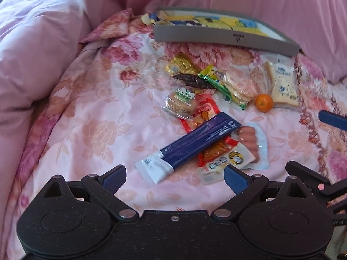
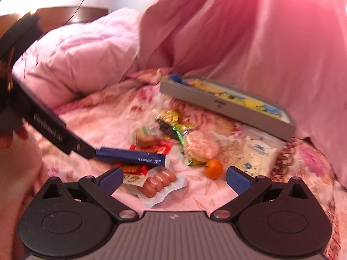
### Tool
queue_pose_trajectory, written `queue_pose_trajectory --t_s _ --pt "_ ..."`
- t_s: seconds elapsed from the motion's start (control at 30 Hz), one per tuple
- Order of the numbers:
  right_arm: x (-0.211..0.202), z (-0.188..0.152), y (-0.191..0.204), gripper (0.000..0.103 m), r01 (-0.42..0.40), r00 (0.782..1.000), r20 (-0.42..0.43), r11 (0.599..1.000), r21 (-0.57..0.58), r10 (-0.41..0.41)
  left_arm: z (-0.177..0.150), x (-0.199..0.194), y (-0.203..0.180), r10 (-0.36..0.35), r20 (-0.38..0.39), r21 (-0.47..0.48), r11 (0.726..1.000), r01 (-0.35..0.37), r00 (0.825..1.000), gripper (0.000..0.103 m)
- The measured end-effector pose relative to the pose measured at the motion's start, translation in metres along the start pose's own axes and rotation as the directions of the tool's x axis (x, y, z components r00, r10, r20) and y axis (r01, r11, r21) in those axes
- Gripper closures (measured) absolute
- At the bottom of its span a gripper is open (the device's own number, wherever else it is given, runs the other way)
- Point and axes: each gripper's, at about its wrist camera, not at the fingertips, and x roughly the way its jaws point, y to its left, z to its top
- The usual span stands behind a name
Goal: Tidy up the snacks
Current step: 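Grasp the blue tube with the left tool while the right tool grasps the sausage pack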
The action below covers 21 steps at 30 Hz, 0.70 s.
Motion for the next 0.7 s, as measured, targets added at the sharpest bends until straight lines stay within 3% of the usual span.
queue_pose_trajectory --t_s 0.23,0.47,0.7 --pt "0.037 -0.009 -0.01 0.0 -0.092 0.993 -0.08 0.995 -0.038 0.088 0.022 0.035 0.0 -0.04 -0.046 0.173 0.984 0.047 0.998 0.007" --pt "0.066 -0.013 -0.014 0.0 -0.203 0.97 -0.154 0.974 -0.098 0.186 0.036 0.063 -0.001 -0.151 -0.106 0.33 0.927 0.178 0.983 0.008" --pt "0.086 -0.012 -0.021 0.0 -0.297 0.946 -0.171 0.947 -0.125 0.274 0.047 0.083 0.002 -0.232 -0.193 0.349 0.892 0.288 0.953 0.012"
